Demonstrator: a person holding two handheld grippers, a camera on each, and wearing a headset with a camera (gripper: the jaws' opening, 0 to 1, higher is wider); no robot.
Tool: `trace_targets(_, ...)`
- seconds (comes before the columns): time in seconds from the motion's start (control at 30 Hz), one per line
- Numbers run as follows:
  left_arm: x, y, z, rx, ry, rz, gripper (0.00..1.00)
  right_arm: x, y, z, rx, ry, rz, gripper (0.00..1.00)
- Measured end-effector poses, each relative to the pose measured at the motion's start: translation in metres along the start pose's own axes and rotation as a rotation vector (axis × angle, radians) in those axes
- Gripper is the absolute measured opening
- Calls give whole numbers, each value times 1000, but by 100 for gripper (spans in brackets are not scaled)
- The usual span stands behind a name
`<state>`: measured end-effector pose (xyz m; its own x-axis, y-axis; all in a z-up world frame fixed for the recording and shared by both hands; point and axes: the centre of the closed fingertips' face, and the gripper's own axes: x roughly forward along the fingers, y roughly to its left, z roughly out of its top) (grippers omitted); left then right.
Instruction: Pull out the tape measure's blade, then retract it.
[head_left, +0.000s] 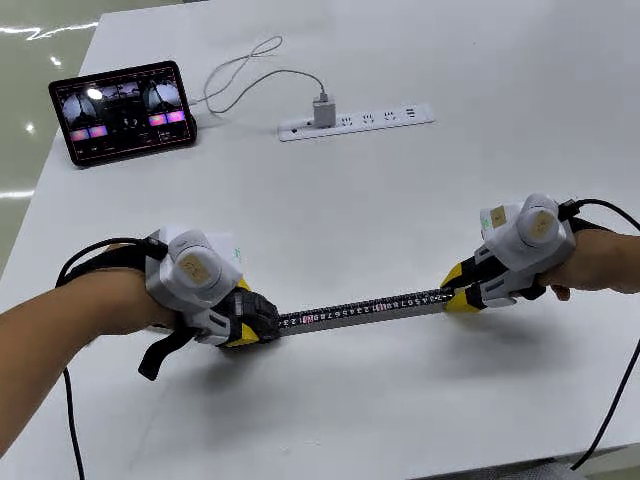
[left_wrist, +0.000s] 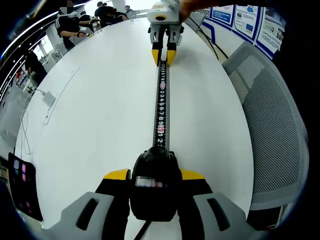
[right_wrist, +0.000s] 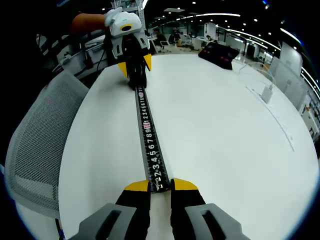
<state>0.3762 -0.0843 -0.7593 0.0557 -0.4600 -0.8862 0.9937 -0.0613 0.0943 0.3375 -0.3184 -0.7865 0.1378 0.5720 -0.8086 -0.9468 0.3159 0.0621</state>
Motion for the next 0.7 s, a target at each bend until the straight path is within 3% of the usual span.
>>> trace_targets(0.53,-5,2,1,-53,-17,1,31,0,1,-1,-23,59,-25,13)
trace_targets(0.7,-13,6,5,-135,-51,12,35,-2,0,-2,-37,68,-37,20)
